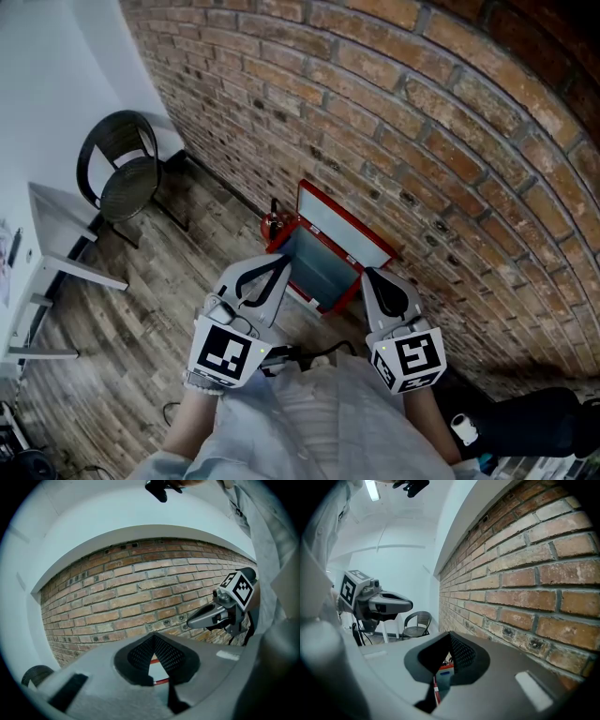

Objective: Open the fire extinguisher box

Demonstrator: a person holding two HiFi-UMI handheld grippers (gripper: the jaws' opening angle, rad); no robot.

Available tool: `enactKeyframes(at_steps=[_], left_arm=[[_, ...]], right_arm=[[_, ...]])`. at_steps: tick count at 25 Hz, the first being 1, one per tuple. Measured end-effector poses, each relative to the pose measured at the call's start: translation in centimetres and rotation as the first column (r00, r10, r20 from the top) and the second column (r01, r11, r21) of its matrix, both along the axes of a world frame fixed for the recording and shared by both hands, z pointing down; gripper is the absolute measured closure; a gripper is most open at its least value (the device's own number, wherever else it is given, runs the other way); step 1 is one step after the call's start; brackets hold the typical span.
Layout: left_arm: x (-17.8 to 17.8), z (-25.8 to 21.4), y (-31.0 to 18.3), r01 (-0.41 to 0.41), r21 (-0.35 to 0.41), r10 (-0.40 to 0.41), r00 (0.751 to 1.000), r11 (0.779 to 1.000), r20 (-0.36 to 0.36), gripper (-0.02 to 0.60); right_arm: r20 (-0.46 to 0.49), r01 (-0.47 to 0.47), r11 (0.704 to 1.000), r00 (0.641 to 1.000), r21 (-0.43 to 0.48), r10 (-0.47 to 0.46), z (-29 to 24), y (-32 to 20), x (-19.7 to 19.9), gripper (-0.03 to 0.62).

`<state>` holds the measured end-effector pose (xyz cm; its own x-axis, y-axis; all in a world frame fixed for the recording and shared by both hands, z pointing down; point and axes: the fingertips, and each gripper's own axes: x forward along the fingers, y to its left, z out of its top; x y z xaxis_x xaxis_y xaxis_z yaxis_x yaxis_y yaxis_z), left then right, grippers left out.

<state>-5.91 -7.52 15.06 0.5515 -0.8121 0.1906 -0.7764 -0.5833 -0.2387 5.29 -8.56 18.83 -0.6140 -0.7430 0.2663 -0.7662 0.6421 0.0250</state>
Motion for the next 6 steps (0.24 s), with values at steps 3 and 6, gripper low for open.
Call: enactKeyframes(at_steps=[3,6], left_arm=[[-0.05,0.10,-0.03,0.001,-0.001,-0.001,1.000,1.000,-0.004,0.583],[-0.12,0.11,-0.04,-0.001,0.000,0.001,1.000,1.000,-0.001,0.583]], right_arm=[[-0.002,0.002,1.000,1.000,-0.002,-0.002,0.14,-0.01,-0.10,0.588],[-0.003,0.003,1.000,1.000,-0.004,-0.003,0.21,-0.05,-0.21,0.588]])
